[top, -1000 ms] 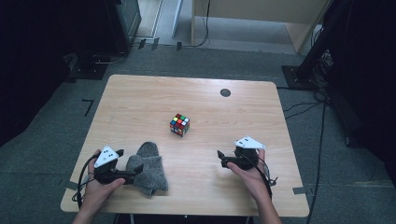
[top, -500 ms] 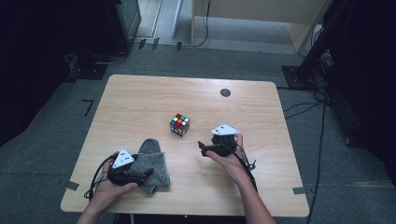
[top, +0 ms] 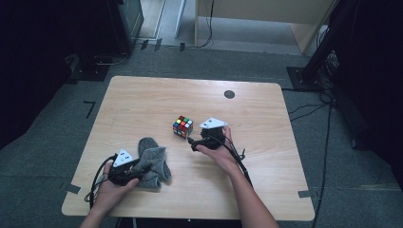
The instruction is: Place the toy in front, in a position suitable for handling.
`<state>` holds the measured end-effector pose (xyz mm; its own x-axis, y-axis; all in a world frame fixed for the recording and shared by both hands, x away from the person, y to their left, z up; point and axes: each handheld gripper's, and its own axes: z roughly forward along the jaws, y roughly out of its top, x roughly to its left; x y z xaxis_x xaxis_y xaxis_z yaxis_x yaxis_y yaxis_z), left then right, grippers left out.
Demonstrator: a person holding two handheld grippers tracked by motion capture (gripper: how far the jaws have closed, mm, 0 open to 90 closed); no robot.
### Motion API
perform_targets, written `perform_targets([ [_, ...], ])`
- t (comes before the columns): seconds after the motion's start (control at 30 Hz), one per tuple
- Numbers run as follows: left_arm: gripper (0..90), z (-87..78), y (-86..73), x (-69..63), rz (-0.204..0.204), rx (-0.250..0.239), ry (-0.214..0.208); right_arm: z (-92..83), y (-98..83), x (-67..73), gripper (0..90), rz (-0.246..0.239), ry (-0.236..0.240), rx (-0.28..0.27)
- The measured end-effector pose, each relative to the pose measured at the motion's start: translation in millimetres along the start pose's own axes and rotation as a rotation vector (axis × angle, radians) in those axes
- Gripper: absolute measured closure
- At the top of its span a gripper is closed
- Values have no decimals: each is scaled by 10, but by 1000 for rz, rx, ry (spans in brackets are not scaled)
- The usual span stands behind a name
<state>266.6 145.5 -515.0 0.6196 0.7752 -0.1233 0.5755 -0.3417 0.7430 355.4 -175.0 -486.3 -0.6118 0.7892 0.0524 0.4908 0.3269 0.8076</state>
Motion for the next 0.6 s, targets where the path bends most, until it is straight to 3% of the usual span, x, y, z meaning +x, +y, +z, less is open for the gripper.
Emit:
perform_targets([
  [0.2, 543, 6, -4, -1, 5, -4, -6, 193, 47, 61, 149, -16, 29, 6],
  [0.33, 534, 10, -4, -10, 14, -4, -1, 324, 55, 20, 149, -21, 33, 20],
  [0.43, 523, 11, -4, -16, 19, -2, -2, 390, 57, -27, 150, 1, 56, 10],
  [0.53, 519, 14, -5, -11, 16, -6, -8, 466, 66, -43, 165, -17, 71, 14],
  [0.6, 519, 15, -5, -11, 18, -6, -10, 501, 68, -35, 198, -32, 57, 21],
])
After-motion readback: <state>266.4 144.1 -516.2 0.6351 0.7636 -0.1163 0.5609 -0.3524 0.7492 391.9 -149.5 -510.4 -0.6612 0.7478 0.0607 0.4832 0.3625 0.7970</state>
